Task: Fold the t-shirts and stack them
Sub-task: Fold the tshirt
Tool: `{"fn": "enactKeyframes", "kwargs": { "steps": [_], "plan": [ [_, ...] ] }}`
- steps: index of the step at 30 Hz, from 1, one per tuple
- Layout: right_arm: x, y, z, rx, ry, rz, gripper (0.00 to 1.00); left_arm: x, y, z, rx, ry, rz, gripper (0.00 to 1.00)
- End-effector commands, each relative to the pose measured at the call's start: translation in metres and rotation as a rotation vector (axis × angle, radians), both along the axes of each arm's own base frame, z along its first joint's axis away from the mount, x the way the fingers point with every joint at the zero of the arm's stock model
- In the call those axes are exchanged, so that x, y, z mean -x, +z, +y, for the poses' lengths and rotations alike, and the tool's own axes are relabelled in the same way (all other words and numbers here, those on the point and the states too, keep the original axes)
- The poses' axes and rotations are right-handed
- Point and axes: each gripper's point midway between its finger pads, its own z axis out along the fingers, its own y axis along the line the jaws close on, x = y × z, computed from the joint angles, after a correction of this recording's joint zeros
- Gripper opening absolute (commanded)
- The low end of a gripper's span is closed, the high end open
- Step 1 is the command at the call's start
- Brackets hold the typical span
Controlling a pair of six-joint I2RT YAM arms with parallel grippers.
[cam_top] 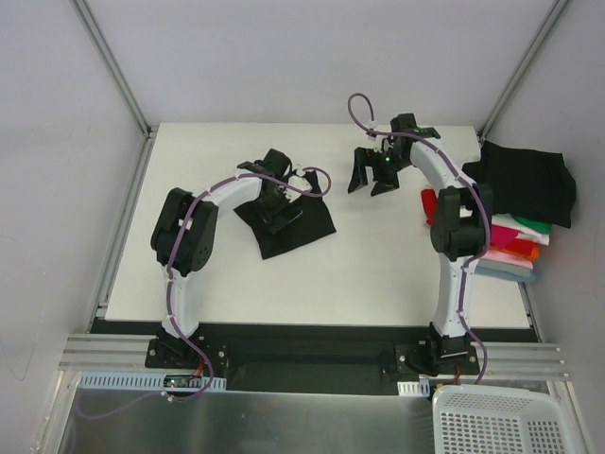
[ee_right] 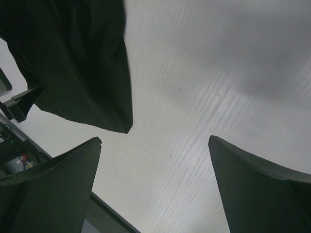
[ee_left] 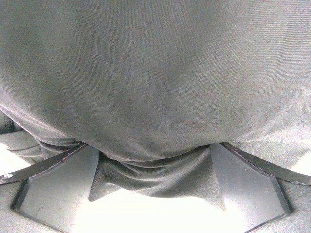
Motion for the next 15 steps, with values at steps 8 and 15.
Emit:
{"fn": "enactKeyframes", "kwargs": {
  "steps": [8, 15],
  "plan": [
    [-0.007, 0.004, 0.040, -0.199, 0.042, 0.106, 0.97, 0.007, 0.010, -0.008, -0.018, -0.017, -0.008, 0.96],
    [0.000, -0.007, 0.049, -0.213, 0.056, 0.145, 0.98, 0.005, 0.006, -0.029, -0.018, -0.055, -0.013, 0.96]
  ]
}}
